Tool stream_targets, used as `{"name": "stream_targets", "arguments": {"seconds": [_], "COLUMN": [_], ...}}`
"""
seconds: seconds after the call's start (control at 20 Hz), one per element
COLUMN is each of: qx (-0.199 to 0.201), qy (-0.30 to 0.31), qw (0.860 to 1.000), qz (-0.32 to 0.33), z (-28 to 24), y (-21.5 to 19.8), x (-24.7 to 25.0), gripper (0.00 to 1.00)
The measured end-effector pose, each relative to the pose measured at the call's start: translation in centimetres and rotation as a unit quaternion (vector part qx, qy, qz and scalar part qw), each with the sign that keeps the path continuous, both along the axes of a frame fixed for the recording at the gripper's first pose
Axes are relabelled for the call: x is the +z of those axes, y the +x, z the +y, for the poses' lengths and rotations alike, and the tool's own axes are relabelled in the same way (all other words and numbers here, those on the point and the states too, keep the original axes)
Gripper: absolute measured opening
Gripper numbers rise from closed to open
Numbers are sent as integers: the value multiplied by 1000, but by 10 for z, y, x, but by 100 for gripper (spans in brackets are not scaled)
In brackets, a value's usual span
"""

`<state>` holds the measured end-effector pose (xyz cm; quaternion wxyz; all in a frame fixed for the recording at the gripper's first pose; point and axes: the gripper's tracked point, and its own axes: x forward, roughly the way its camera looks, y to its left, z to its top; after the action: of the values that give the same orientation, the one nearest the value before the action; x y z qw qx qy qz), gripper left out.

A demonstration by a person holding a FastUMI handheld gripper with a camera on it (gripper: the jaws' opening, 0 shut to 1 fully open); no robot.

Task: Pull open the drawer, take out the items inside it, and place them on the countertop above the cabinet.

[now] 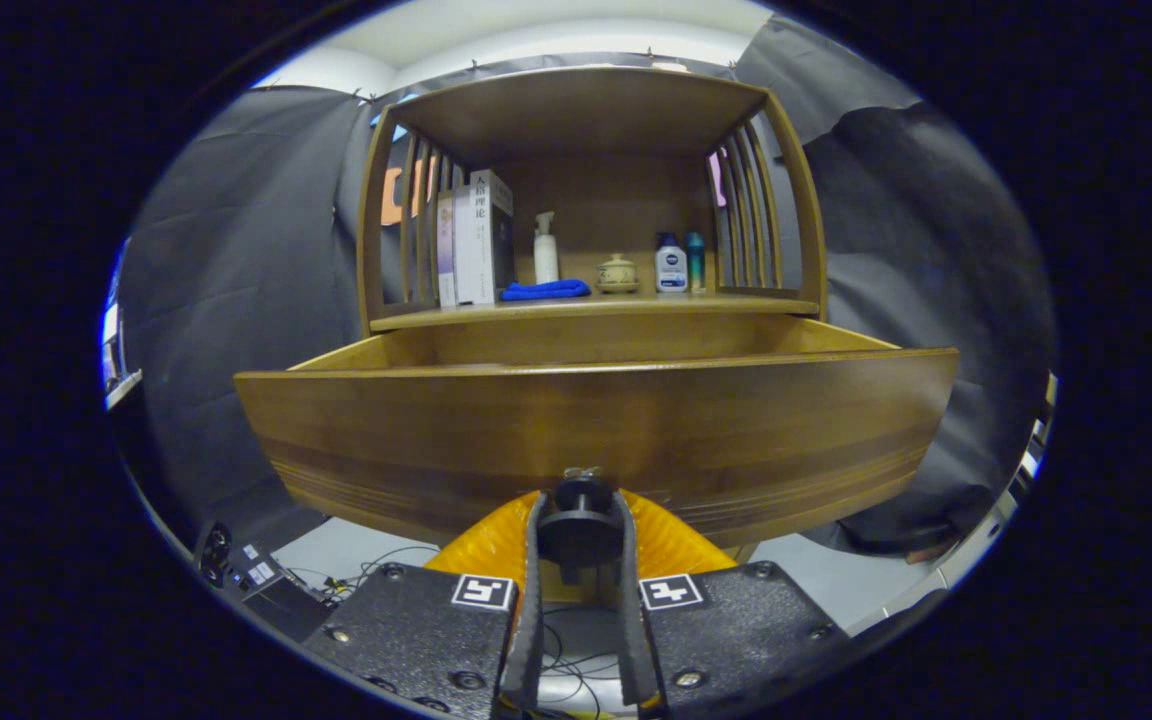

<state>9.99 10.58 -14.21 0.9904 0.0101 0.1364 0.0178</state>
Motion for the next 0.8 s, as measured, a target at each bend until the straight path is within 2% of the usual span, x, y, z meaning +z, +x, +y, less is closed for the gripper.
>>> {"name": "stream_targets", "arguments": {"seconds": [0.3, 0.4, 0.65, 0.8], "qx": [-1, 7, -19, -15], "qy": [-7, -6, -12, -11], "qw": [1000, 1000, 998, 995], "qz": [-9, -11, -56, -96], "z": [-2, -2, -30, -40], "y": [-5, -3, -17, -23], "x": [-5, -3, 37, 83], "gripper": [33, 40, 100, 100]}}
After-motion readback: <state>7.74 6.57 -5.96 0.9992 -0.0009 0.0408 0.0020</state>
